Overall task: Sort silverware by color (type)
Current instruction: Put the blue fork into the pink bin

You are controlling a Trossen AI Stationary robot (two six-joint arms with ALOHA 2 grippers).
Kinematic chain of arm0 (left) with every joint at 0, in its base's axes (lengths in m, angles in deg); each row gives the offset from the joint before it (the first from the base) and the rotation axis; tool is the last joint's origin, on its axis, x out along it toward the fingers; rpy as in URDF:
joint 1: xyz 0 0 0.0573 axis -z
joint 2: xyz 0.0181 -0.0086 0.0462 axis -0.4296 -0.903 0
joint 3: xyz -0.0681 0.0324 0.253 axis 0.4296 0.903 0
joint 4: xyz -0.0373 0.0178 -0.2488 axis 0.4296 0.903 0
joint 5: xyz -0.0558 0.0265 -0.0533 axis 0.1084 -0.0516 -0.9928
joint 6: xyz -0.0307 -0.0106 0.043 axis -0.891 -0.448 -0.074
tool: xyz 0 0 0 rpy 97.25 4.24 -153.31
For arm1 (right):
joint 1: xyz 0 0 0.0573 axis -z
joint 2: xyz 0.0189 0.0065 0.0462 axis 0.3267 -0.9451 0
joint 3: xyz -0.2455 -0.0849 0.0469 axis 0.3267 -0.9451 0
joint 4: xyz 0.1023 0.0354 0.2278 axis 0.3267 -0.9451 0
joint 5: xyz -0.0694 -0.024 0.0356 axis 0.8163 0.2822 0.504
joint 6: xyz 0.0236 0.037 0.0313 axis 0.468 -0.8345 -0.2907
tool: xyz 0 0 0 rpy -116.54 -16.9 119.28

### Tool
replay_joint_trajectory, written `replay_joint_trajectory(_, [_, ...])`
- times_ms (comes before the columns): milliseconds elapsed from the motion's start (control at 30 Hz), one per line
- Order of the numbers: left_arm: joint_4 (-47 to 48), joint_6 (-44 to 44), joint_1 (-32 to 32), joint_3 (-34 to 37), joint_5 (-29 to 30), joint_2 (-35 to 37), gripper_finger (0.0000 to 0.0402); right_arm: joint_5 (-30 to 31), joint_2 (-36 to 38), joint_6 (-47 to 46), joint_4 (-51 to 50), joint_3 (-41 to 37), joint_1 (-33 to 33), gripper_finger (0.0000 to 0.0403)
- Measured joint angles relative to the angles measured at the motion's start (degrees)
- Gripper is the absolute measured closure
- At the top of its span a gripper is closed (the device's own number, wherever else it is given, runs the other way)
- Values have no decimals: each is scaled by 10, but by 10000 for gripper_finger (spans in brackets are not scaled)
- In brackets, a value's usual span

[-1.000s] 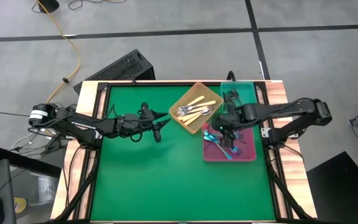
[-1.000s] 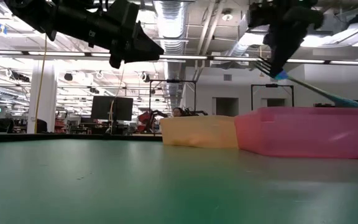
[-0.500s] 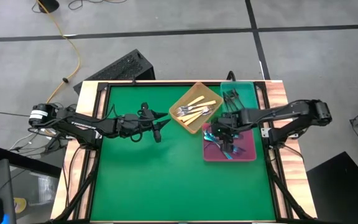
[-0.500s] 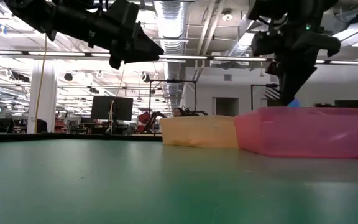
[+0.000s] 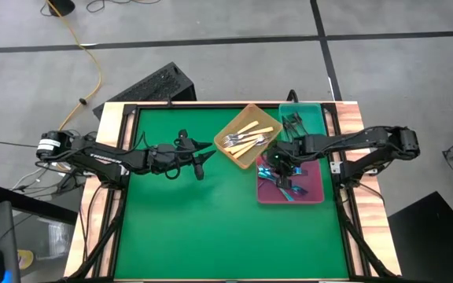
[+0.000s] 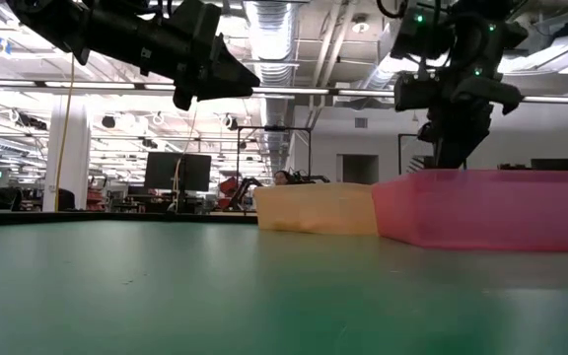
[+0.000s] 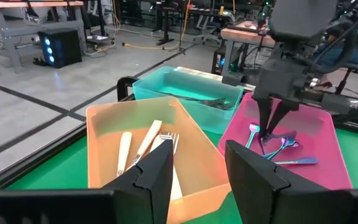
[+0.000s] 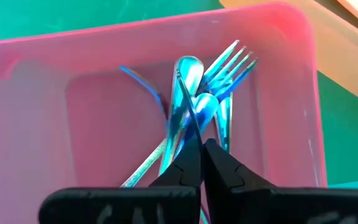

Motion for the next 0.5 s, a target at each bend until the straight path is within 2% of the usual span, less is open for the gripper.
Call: replay_joint_trajectory(500, [0,-1,0,0,0,0,272,-2,-1,-4,71,-52,15,362])
